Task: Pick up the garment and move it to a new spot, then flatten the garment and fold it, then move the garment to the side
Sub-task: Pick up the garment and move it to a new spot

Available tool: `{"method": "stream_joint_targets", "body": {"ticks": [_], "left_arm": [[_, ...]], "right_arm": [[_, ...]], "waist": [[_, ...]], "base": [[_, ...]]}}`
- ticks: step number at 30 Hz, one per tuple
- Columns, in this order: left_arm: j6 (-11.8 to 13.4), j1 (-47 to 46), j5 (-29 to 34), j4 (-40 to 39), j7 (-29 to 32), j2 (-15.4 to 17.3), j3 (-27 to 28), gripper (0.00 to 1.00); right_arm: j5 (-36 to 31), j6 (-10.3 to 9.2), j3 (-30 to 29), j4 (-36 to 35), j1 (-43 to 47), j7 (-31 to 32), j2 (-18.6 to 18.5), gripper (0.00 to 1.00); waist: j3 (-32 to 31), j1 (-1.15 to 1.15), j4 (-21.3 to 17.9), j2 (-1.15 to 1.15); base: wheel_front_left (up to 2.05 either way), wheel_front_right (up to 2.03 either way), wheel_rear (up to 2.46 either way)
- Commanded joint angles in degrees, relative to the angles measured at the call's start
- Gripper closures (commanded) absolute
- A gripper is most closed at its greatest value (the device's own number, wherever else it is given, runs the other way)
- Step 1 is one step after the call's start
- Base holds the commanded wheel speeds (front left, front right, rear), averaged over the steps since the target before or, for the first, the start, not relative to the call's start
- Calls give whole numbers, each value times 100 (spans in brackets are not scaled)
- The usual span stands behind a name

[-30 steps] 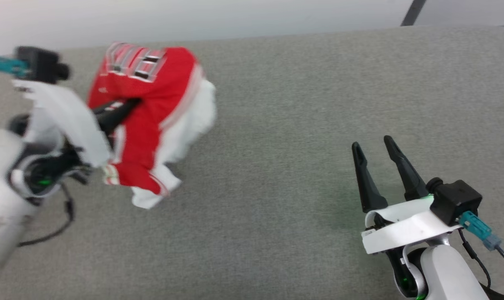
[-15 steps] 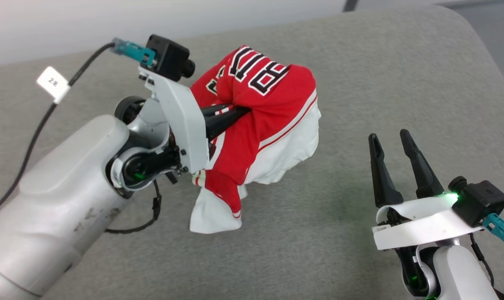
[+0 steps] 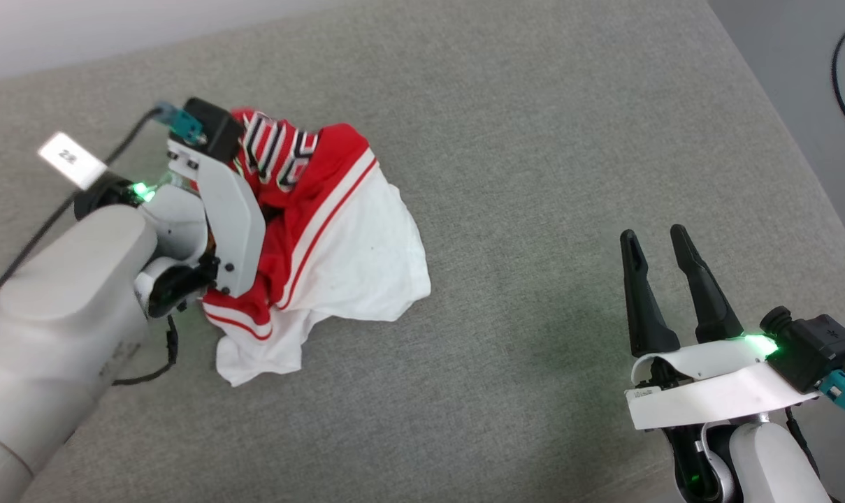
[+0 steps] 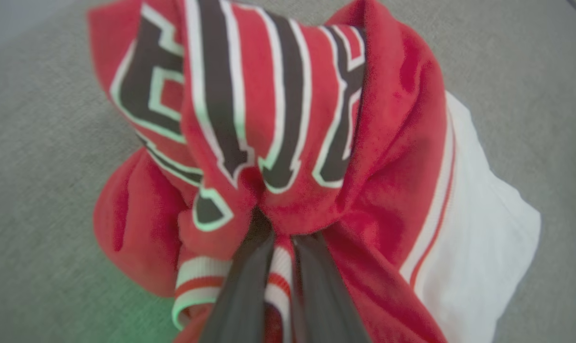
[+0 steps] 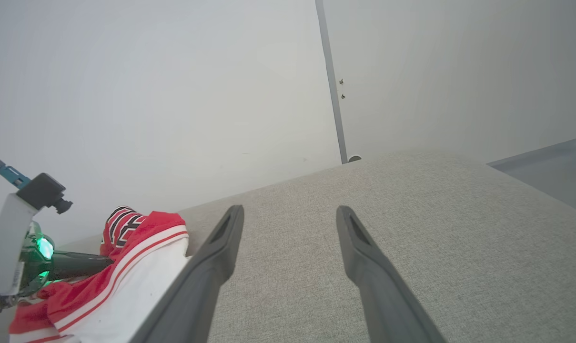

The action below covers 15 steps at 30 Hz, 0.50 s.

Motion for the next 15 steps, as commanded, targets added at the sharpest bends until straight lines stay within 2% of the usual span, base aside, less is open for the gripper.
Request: {"method": "stream_joint_targets", "body": {"ticks": [1,8,13,15], "left_arm": [[-34,-29,127,124,70,-14,-167,100],[-24,8,430,215,611,7,-887,100],[-26,296,535,198,1113,135,-1080,100],[-25,390,566,191,1096,190,-1106,100]], "right_arm": [[52,0,23,-40,-4,-3,13,0],[114,0,92,-160,-129,-3,13,0],[201,0,221,-196,-127,-3,11,0],[206,0,267,-175,-142,-3,14,0]], "waist": [[151,0,-125,0],[367,0,-194,0],[460,0,-239,0],[468,0,-237,0]], "base": [[0,0,0],[0,0,0],[0,0,0],[0,0,0]]}}
